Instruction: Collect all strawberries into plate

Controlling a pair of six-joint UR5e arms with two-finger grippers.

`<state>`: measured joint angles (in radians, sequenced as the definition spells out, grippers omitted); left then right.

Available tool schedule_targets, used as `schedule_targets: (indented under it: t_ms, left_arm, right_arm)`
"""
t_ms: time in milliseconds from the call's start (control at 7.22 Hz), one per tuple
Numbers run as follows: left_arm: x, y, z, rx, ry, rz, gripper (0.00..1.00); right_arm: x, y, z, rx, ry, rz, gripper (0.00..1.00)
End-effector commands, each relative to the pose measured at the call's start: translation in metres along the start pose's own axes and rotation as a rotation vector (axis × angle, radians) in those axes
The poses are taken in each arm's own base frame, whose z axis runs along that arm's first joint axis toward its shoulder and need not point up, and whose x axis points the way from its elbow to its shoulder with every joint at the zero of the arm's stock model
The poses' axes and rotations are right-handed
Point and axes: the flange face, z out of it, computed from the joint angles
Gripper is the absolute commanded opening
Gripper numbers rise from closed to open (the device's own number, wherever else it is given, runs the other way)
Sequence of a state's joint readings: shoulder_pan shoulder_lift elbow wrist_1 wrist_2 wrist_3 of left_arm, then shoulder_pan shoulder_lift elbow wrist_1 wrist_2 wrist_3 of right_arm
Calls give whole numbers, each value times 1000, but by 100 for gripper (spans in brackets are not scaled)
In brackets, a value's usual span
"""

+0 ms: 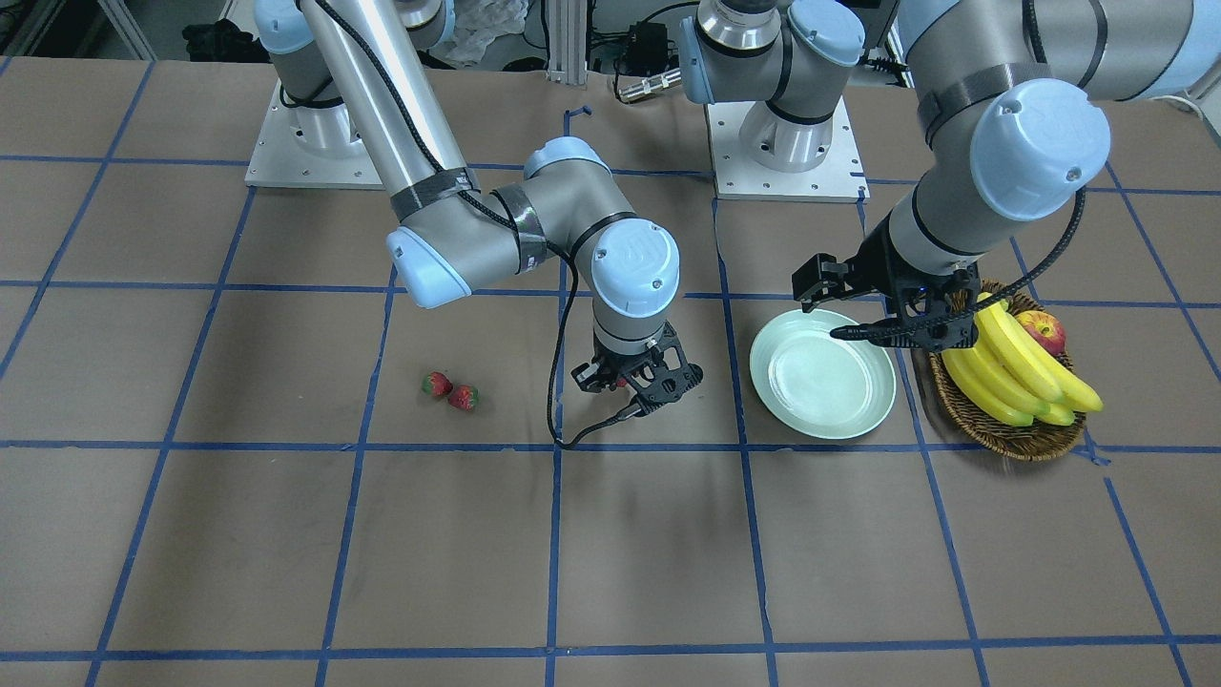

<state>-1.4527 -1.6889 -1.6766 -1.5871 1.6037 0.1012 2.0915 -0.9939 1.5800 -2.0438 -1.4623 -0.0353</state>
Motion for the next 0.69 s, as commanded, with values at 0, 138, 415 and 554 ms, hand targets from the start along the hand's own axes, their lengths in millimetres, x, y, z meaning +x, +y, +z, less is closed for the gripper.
schedule_targets:
  t_ms: [0, 138, 415, 554]
  left_arm:
    - [0, 0, 3, -6, -2, 2, 100]
    - [0, 0, 3, -6, -3, 5, 100]
    - [0, -1, 2, -1, -1, -1, 100]
    - [0, -3, 0, 19, -3, -2, 100]
  right_arm:
    - [-1, 0, 8, -12, -8, -10, 98]
    - [-1, 1, 1, -2, 0, 4, 100]
    - [9, 22, -76, 67, 132, 8, 100]
    - [29, 30, -86, 13, 214, 31, 100]
